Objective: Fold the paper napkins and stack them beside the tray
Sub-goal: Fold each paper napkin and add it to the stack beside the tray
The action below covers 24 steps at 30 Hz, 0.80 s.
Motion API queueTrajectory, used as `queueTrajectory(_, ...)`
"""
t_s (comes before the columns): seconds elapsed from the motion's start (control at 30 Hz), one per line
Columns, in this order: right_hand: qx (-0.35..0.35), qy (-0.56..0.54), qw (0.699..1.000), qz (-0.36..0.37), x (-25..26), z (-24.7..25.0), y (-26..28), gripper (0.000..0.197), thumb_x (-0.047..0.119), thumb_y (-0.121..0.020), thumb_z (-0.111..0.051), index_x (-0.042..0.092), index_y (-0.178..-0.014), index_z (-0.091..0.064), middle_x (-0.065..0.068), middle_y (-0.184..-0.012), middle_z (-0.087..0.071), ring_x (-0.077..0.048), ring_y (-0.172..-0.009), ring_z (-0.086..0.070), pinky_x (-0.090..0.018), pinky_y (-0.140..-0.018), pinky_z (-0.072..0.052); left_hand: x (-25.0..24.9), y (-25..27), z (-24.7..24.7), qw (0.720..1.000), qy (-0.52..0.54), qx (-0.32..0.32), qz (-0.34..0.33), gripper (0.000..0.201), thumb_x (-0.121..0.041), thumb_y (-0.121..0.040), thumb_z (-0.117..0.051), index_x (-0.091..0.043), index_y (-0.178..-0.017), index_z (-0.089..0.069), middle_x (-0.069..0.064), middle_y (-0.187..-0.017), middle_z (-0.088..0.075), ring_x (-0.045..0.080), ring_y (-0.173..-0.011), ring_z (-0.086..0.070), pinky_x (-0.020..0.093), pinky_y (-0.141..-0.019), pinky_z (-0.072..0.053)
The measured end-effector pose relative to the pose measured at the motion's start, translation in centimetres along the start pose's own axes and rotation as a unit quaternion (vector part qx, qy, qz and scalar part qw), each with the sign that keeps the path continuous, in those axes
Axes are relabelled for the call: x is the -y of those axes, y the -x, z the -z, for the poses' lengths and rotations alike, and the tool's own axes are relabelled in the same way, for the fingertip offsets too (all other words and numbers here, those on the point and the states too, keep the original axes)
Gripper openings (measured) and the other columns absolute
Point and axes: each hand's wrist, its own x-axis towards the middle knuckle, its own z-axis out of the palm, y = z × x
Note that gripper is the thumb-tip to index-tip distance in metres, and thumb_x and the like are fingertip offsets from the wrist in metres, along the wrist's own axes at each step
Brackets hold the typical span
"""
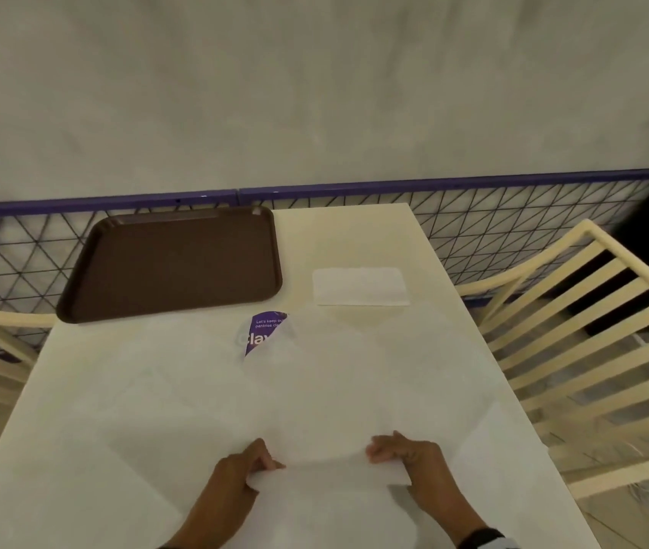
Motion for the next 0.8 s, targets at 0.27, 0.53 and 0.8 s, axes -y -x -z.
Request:
queueTrajectory(0.27,-0.13,0.172,0.976,-0.011,2.4,-0.9,-2.8,0.027,0.006,-0.079,-0.068,0.031,-0.08,-0.059,0.018,-0.066,-0.057,-0.004,-0.066,-0.055,-0.003,-0.061,-0.04,-1.5,-4.6,0.6,0.983,0.029,-0.171,0.064,0.028,-0.012,-0.079,-0.072,-0.025,-0.086,-0.048,-0.005,-0.044,-0.043,0.006,-0.041,-0.041,0.014,-0.047,-0.034)
queueTrajectory(0.53,-0.141,0.206,0.965,-0.077,2.7,-2.0,-3.7,0.036,0.014,-0.086,-0.062,0.008,-0.12,-0.053,0.006,-0.062,-0.043,-0.005,-0.056,-0.042,-0.01,-0.049,-0.038,-1.9,-4.3,-0.8,0.945,-0.264,-0.195,0.005,0.057,-0.009,-0.063,-0.08,-0.014,-0.114,-0.057,0.002,-0.099,-0.067,0.02,-0.087,-0.061,0.028,-0.077,-0.049)
queueTrajectory(0.8,-0.131,0.37,0.91,0.137,2.9,-4.4,-0.7,0.051,0.03,-0.09,-0.046,0.027,-0.139,-0.033,-0.002,-0.136,-0.047,-0.018,-0.125,-0.033,-0.029,-0.105,-0.025,0.0,-3.5,-7.7,0.896,-0.401,-0.056,-0.181,0.052,-0.032,-0.1,0.0,-0.016,-0.14,-0.031,0.005,-0.157,-0.012,0.021,-0.145,0.006,0.031,-0.114,0.002)
